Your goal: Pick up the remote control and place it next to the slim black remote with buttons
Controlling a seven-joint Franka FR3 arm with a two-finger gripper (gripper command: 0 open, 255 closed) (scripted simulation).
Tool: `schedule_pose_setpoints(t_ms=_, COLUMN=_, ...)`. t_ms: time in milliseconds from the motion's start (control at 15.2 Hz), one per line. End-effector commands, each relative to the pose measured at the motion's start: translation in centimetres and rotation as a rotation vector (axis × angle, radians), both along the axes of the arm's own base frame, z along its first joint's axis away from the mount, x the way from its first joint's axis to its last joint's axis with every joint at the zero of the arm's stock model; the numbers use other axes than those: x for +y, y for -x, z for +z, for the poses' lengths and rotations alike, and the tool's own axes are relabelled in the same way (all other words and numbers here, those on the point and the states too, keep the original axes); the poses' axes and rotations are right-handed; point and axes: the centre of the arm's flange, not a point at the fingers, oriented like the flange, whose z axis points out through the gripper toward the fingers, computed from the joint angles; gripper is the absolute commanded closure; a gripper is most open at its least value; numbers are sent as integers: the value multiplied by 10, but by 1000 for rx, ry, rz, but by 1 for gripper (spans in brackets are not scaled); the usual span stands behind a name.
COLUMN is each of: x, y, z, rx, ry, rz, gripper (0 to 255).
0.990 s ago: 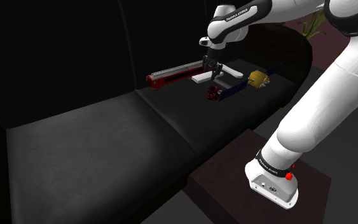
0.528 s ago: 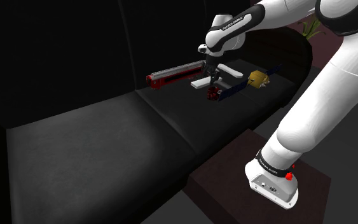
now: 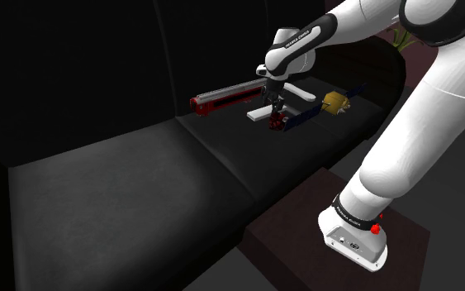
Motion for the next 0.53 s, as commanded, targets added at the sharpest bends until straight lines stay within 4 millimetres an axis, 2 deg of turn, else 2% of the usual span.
schedule_pose_setpoints(t_ms=0, x=0, y=0, z=0, rx=-1, ry=0, rz=0, gripper=255)
schedule_pose_setpoints(t_ms=198, x=0, y=0, z=0, rx=-1, ry=0, rz=0, gripper=255)
schedule_pose_setpoints(t_ms=264, x=0, y=0, z=0, rx=-1, ry=0, rz=0, gripper=0)
schedule_pose_setpoints(t_ms=462, x=0, y=0, z=0, rx=-1, ry=0, rz=0, gripper=0)
